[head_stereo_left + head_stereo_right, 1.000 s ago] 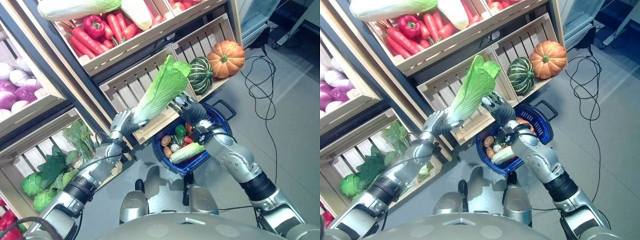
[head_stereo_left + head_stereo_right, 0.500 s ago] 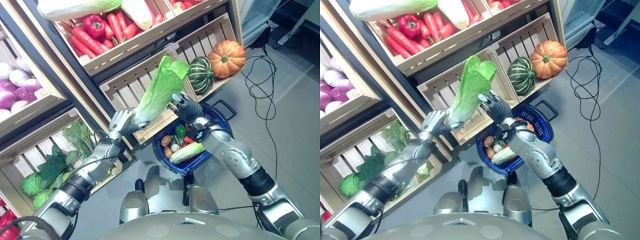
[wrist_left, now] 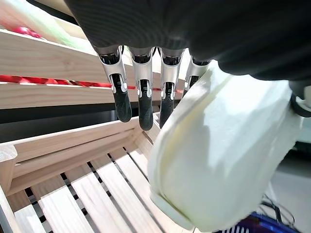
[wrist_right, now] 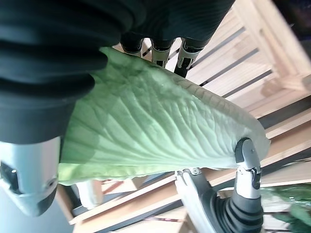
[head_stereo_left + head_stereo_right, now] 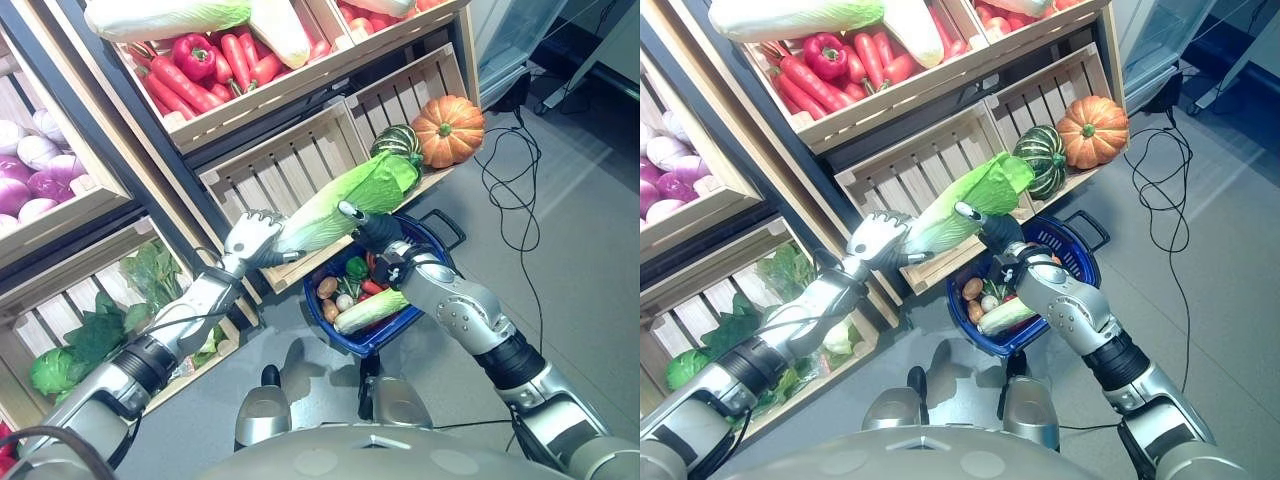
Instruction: Pick up fruits and vegetables into the basket
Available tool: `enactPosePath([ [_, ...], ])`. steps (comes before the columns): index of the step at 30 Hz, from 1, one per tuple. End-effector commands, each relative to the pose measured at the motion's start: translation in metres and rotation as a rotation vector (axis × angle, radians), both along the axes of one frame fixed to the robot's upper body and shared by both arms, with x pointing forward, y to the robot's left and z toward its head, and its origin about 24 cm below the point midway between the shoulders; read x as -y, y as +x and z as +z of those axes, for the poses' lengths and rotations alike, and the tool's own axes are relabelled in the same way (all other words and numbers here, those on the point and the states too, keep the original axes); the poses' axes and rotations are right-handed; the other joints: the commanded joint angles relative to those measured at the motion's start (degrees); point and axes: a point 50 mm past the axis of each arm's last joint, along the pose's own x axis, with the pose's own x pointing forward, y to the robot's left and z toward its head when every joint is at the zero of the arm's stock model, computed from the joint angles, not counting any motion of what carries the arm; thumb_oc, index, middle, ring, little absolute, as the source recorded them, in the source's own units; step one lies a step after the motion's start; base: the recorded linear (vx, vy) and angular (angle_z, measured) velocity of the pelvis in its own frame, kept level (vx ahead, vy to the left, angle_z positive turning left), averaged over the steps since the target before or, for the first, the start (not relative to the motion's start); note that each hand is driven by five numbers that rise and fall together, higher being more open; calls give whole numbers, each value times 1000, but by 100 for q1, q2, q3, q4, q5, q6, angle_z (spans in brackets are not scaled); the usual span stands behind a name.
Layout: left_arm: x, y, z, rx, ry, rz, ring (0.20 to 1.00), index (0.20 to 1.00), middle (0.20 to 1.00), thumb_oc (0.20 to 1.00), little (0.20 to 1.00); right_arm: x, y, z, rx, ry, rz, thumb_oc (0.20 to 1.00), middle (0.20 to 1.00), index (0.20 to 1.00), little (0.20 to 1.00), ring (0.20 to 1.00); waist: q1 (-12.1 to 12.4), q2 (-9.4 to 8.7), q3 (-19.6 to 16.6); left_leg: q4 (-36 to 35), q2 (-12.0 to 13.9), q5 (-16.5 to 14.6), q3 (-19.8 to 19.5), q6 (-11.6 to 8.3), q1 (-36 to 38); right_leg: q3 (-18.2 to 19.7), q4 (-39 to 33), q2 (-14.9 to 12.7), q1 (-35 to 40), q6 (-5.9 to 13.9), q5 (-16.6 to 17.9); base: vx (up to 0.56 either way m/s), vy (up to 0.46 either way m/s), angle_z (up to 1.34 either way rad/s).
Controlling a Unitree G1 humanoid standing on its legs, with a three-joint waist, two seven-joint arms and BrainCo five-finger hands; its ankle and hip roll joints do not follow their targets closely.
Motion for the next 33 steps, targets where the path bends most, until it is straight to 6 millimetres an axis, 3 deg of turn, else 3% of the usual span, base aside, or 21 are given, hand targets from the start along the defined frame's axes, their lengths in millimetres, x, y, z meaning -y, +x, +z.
enactPosePath([
  [1,80,-9,51,237,-37,-412,200,200,200,200,200,-53,-9,28,103,67,264,1000,1000,1000,1000,1000,-75,-59,-108,245,-63,-575,-21,272,-225,124,182,-493,407,733,-709,0,0,0],
  [4,82,-10,49,212,-35,-421,200,200,200,200,200,-54,-9,30,126,84,257,1000,1000,1000,1000,1000,-72,-43,-114,221,-65,-571,-32,264,-215,115,173,-501,416,744,-708,0,0,0],
  [5,84,-10,48,190,-42,-423,200,200,200,200,200,-54,-7,32,145,94,244,442,442,442,442,442,-71,-34,-122,212,-62,-569,-29,264,-206,105,158,-514,425,749,-701,0,0,0],
  [6,86,-11,46,171,-46,-422,200,200,200,200,200,-55,-5,36,166,109,232,200,200,200,200,200,-72,-27,-126,202,-60,-564,-24,265,-197,101,150,-516,429,750,-697,0,0,0],
  [10,89,-14,39,97,-50,-414,200,200,200,200,200,-51,0,49,248,152,164,200,200,200,200,200,-70,-5,-121,199,-60,-576,-35,268,-202,79,164,-528,419,763,-702,0,0,0],
  [11,89,-14,37,74,-55,-405,354,354,354,354,354,-50,0,51,267,157,154,200,200,200,200,200,-74,-1,-117,200,-61,-580,-32,270,-201,78,169,-528,415,765,-704,0,0,0],
  [12,88,-13,34,24,-75,-382,849,849,849,849,849,-48,1,56,297,171,137,200,200,200,200,200,-84,10,-108,204,-58,-584,-26,272,-200,78,179,-528,405,765,-708,0,0,0],
  [13,86,-13,29,-37,-112,-344,1000,1000,1000,1000,1000,-46,1,62,334,177,113,200,200,200,200,200,-96,25,-91,213,-54,-581,-24,274,-206,86,196,-523,387,763,-710,0,0,0],
  [16,78,-11,16,-214,-226,-242,1000,1000,1000,1000,1000,-38,3,71,398,182,66,200,200,200,200,200,-105,54,-55,233,-55,-580,-29,273,-238,105,226,-509,343,756,-722,-12,-1,0],
  [18,64,-10,1,-412,-396,-105,1000,1000,1000,1000,1000,-26,3,83,470,190,17,200,200,200,200,200,-109,92,48,267,-48,-560,-39,270,-309,116,273,-496,264,747,-724,-93,-13,0],
  [22,21,-28,-48,-794,-795,226,1000,1000,1000,1000,1000,20,-1,107,672,176,-163,200,200,200,200,200,-127,169,354,386,-37,-532,-76,283,-567,123,490,-439,-49,676,-769,-171,-38,-1],
  [26,-6,-57,-81,-980,-1021,398,1000,1000,1000,1000,1000,55,-7,119,785,175,-288,200,200,200,200,200,-138,243,631,506,-30,-507,-49,294,-835,60,651,-409,-329,588,-791,-177,-36,1],
  [30,-24,-91,-109,-1067,-1249,555,1000,1000,1000,1000,1000,91,-14,127,880,123,-448,200,200,200,200,200,-186,385,923,556,-13,-416,8,270,-1113,-21,849,-389,-644,467,-841,-157,0,-3],
  [33,-34,-108,-119,-1068,-1386,633,1000,1000,1000,1000,1000,114,-21,127,907,93,-548,200,200,200,200,200,-217,478,1090,542,-13,-333,43,250,-1287,-50,1006,-392,-881,397,-886,-118,19,-1],
])
